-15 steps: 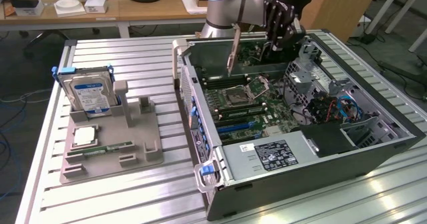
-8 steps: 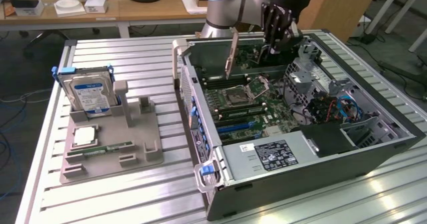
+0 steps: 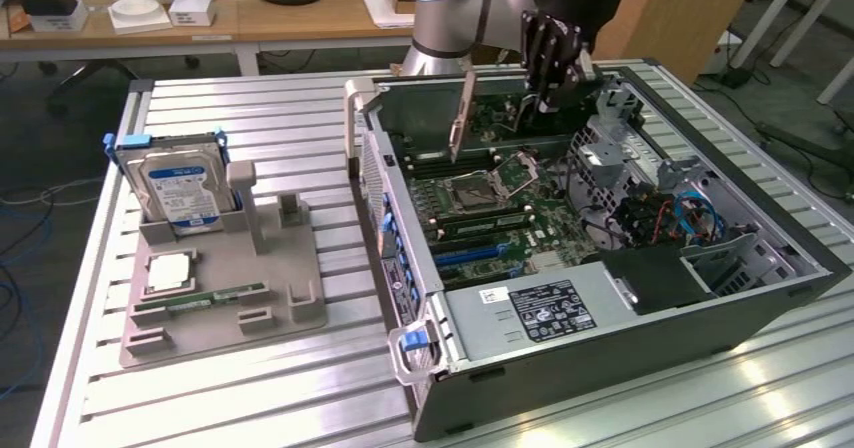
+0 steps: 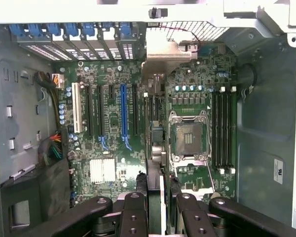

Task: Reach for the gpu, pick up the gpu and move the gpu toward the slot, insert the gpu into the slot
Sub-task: 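Insert the gpu into the slot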

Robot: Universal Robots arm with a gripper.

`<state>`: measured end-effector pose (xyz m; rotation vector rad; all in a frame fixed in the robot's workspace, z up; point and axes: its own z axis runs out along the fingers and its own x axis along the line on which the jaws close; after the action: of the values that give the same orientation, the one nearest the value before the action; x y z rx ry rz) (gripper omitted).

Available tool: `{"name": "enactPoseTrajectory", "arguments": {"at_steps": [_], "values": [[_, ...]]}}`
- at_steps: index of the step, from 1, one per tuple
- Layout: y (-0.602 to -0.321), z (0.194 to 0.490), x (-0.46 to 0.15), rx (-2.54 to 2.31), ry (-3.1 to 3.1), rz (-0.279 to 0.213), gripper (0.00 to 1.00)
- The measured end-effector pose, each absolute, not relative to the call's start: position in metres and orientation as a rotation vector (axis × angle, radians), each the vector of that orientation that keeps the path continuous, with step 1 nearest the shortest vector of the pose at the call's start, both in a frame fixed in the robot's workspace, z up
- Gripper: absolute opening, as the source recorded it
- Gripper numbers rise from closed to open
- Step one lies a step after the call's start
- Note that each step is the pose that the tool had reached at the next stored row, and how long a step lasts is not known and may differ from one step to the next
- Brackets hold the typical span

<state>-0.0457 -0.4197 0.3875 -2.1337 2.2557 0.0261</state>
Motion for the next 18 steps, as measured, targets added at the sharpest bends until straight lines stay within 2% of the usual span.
{"name": "enactPoseTrajectory", "arguments": {"at_steps": [18], "values": [[-0.422, 0.364, -0.055, -2.124, 2.264, 0.025, 0.27]]}}
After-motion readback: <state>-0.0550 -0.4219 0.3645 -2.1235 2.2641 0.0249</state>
